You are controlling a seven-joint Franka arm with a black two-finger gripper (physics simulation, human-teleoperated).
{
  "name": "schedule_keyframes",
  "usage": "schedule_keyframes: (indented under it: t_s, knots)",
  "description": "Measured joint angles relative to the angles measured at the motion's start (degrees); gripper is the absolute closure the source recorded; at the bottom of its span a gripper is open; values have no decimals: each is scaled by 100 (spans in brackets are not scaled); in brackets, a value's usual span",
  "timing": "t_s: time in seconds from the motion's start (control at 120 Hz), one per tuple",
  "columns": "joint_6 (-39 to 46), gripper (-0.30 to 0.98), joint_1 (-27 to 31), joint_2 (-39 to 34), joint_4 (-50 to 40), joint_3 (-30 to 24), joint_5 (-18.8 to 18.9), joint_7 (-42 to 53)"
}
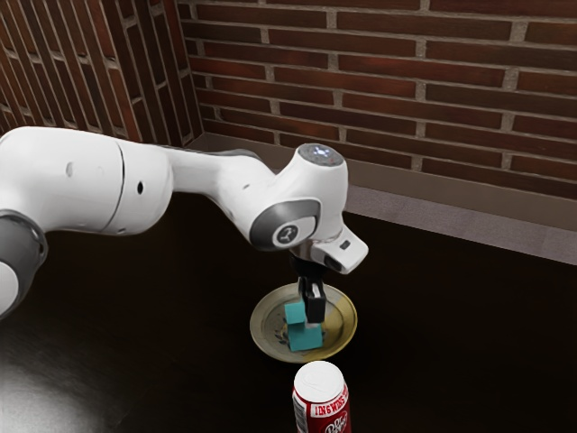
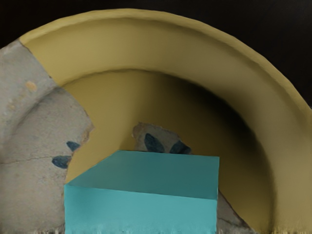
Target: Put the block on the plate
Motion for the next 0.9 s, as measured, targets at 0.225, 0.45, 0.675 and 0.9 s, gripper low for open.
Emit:
schedule_keyframes:
  t_s: [0.225,0.45,0.675,0.9]
  knots:
    - [-178,1,19,-259,81,-32,-59,-126]
    - [-501,0,104,-657,131,76,-122,-400]
    - [-966,0,431,-877,308,368,-251,-978]
    - [-1390,0,868,-998,504,661,-404,-1464]
